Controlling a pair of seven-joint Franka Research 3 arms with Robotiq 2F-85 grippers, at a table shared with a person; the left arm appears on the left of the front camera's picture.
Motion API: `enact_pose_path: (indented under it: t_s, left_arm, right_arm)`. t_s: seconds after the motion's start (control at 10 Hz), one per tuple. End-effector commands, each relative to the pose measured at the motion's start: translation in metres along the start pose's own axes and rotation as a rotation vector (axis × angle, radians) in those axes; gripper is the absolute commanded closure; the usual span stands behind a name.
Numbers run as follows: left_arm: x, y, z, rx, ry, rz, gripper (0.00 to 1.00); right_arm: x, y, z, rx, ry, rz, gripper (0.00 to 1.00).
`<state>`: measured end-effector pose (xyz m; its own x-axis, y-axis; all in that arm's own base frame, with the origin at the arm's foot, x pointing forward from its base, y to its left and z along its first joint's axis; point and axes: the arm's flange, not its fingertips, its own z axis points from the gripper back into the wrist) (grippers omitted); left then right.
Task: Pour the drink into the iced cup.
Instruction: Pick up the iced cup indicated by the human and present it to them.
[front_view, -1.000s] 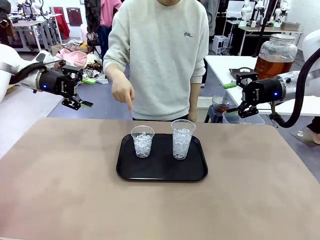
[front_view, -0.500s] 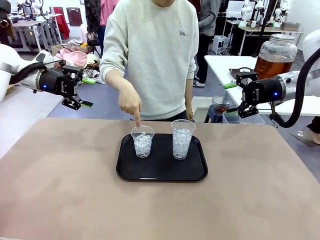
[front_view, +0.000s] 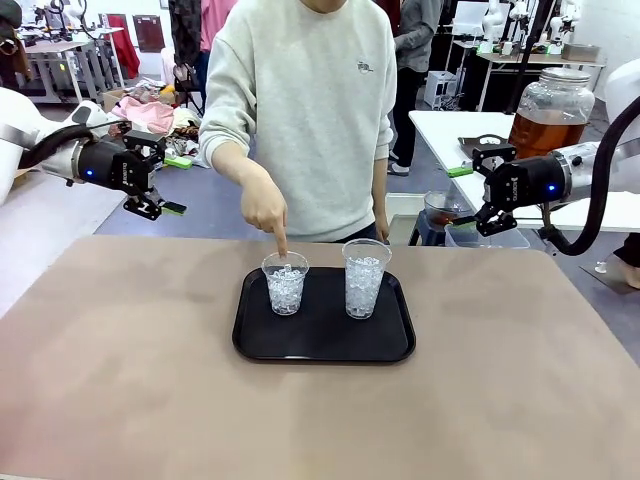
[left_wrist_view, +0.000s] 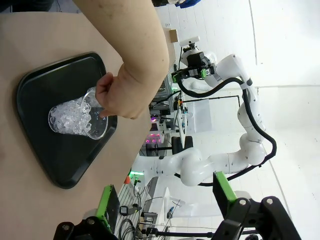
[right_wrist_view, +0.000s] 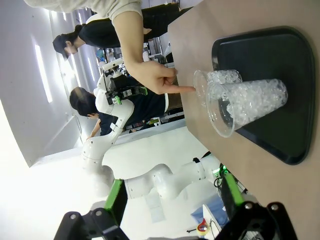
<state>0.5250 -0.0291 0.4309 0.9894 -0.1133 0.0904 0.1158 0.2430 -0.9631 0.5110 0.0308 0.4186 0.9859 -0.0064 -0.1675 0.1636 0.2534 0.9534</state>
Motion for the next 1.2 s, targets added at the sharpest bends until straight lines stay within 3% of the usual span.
enact_pose_path:
  t_s: [0.0, 0.4, 0.6, 1.1]
  left_arm:
    - [-0.003, -0.002, 0.0, 0.004, -0.006, 0.002, 0.0]
    - [0.0, 0.0, 0.0, 0.0, 0.0, 0.0, 0.0]
    - [0.006, 0.001, 0.0, 0.029, 0.009, -0.108, 0.0]
    - [0.005, 0.017, -0.012, 0.136, 0.03, -0.518, 0.0]
  right_arm:
    - [0.0, 0.0, 0.0, 0.001, -0.001, -0.002, 0.0]
    - [0.0, 0.0, 0.0, 0.001, -0.001, -0.002, 0.0]
    - [0.0, 0.0, 0.0, 0.001, -0.001, -0.002, 0.0]
    - [0.0, 0.0, 0.0, 0.001, -0.001, -0.002, 0.0]
